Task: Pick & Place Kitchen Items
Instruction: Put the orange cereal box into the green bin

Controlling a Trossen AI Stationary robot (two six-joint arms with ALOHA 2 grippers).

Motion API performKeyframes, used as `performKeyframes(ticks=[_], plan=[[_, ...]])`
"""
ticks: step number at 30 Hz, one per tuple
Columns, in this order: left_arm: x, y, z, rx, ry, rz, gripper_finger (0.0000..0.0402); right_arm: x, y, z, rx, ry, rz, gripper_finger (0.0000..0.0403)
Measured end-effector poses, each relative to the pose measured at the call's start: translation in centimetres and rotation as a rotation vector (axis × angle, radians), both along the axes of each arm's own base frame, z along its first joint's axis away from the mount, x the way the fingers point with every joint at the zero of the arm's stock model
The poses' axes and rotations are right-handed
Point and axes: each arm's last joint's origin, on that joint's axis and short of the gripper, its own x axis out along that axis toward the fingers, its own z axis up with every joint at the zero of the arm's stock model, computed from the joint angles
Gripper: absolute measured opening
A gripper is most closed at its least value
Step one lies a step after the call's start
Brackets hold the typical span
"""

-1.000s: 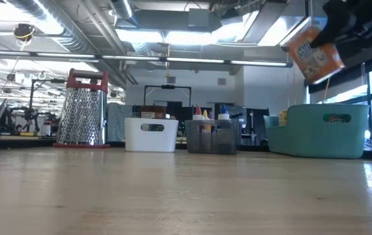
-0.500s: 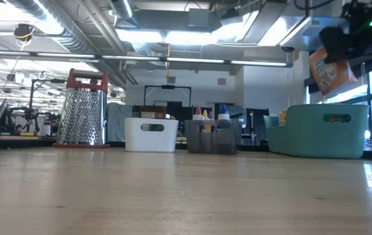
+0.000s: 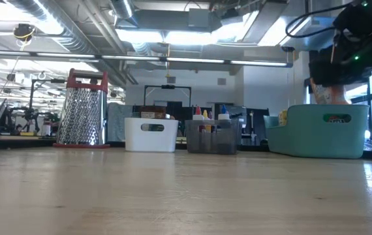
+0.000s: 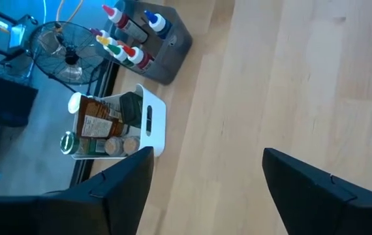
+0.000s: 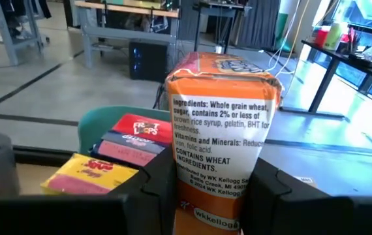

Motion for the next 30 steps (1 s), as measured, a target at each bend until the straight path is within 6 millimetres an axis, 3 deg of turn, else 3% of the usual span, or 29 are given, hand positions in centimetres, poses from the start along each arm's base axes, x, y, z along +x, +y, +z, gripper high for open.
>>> performKeyframes(ticks=[10, 22, 30], plan=[[0.1, 0.1, -0.3, 0.001, -0.008, 0.018, 0.0283, 1.0, -0.5, -0.7, -0.039, -0.044, 0.042, 0.0121], [0.2, 0.7, -6.1, 0.06, 0.124, 0.03, 0.0283, 1.0, -1.2, -3.0, -0.014, -0.016, 0.029, 0.0123], [0.8, 1.1, -6.4, 0.027, 0.124, 0.019, 0.0283, 1.2, -1.4, -2.8, -0.007, -0.018, 0.062, 0.0188]])
